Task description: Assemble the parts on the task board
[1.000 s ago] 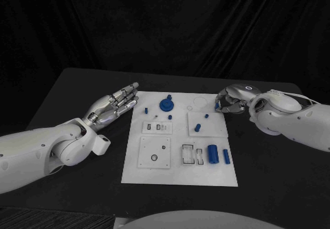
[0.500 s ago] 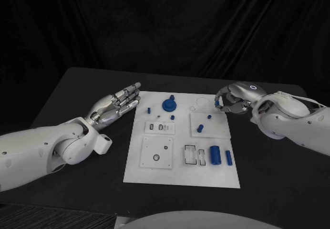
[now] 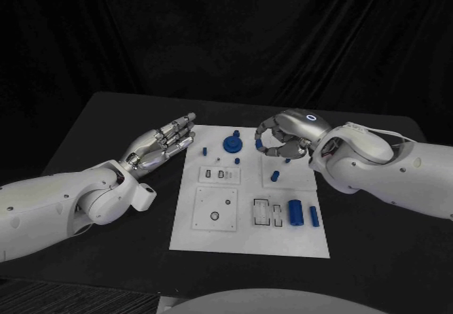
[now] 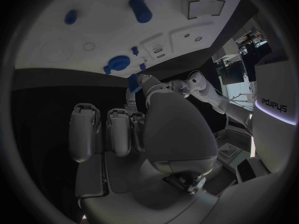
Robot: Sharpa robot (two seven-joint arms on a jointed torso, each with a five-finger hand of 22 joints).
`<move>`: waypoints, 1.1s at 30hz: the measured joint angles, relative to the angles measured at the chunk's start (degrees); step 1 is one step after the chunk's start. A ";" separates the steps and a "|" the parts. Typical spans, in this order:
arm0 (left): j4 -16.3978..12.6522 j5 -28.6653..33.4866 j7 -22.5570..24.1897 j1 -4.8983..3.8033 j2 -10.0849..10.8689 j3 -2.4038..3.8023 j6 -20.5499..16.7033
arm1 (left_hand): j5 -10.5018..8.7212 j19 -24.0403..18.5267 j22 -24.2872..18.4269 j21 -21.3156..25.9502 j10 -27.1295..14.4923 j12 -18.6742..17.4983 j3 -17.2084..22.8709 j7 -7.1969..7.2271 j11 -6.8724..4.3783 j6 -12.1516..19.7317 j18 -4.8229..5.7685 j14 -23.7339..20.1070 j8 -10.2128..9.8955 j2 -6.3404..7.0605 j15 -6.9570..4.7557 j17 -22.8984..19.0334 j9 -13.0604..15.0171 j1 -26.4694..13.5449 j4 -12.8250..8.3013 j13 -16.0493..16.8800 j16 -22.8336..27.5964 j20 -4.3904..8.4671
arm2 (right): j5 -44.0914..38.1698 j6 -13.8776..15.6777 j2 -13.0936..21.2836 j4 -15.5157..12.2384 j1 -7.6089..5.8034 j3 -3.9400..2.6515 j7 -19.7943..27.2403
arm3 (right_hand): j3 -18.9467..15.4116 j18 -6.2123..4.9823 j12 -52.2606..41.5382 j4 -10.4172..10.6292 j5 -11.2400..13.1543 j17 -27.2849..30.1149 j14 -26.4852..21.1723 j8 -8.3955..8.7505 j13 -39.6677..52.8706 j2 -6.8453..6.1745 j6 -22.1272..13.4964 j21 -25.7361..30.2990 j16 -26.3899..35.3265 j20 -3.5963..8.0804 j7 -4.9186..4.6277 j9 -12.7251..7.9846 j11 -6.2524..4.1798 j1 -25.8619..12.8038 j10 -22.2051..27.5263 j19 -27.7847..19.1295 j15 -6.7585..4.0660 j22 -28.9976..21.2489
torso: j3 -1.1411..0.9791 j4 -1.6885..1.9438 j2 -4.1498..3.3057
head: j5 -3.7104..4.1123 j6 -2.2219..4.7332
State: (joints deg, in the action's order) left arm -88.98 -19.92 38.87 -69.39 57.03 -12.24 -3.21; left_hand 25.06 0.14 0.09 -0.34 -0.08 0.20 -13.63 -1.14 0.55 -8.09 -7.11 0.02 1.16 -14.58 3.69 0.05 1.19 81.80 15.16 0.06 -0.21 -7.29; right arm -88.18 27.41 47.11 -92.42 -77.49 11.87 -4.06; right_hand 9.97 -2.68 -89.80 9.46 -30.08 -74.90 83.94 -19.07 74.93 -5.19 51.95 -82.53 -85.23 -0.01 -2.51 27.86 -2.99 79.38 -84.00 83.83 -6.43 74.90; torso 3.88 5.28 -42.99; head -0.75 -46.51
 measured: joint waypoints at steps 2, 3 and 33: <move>0.00 0.00 0.00 0.00 0.00 0.00 0.00 | 0.00 0.00 0.00 0.00 0.00 0.00 0.00 0.00 0.00 0.00 0.00 0.00 0.00 0.00 0.00 0.00 0.00 0.00 0.00 0.00 0.00 0.00 | 0.00 -0.66 -1.24 0.24 0.91 0.06 0.00 | 0.01 0.00 0.00 -0.02 -0.01 0.00 0.00 0.00 0.00 -0.01 -0.06 0.07 0.00 0.00 -0.06 0.00 0.00 0.00 0.00 0.00 0.00 0.00 | 0.01 0.03 0.03 | 0.00 -0.01; 0.00 0.00 0.00 0.00 0.01 0.00 0.00 | 0.00 0.00 0.00 0.00 0.00 0.00 0.00 0.00 0.00 0.00 0.00 0.00 0.00 0.00 0.00 0.00 0.00 0.00 0.00 0.00 0.00 0.00 | -0.01 -0.96 -1.69 0.38 1.22 0.10 0.00 | 0.15 0.00 0.00 -0.16 -0.01 0.00 0.00 0.00 0.00 -0.01 -0.06 0.27 0.00 0.00 -0.06 0.00 0.00 -0.01 0.00 0.00 0.00 0.00 | 0.01 0.05 0.05 | -0.02 -0.09; 0.43 0.00 0.00 0.01 -0.67 0.00 0.25 | 0.00 -0.21 -0.04 0.00 0.19 0.00 -0.01 0.00 0.18 0.00 0.00 0.00 0.00 0.00 0.00 0.04 -0.02 0.00 0.01 0.03 0.00 -0.20 | -1.33 -4.63 -9.59 5.05 5.32 0.06 -0.24 | 0.16 0.00 0.00 -0.63 2.42 0.00 0.16 -0.61 -0.01 -0.26 -0.08 0.78 0.01 -0.21 -0.89 0.01 0.82 -0.24 0.01 0.21 0.56 0.03 | -0.06 0.01 -0.07 | -0.36 -0.81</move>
State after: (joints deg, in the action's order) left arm -88.55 -19.92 38.88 -69.38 56.37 -12.24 -2.96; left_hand 25.06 -0.07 0.06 -0.34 0.11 0.20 -13.64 -1.14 0.74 -8.09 -7.11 0.02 1.16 -14.58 3.69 0.09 1.18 81.80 15.17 0.09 -0.21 -7.50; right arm -89.51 22.78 37.51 -87.37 -72.17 11.93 -4.30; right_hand 10.13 -2.68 -89.80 8.83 -27.66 -74.90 84.09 -19.69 74.91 -5.45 51.87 -81.75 -85.23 -0.22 -3.40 27.86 -2.17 79.14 -83.99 84.04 -5.87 74.93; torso 3.82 5.29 -43.06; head -1.10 -47.32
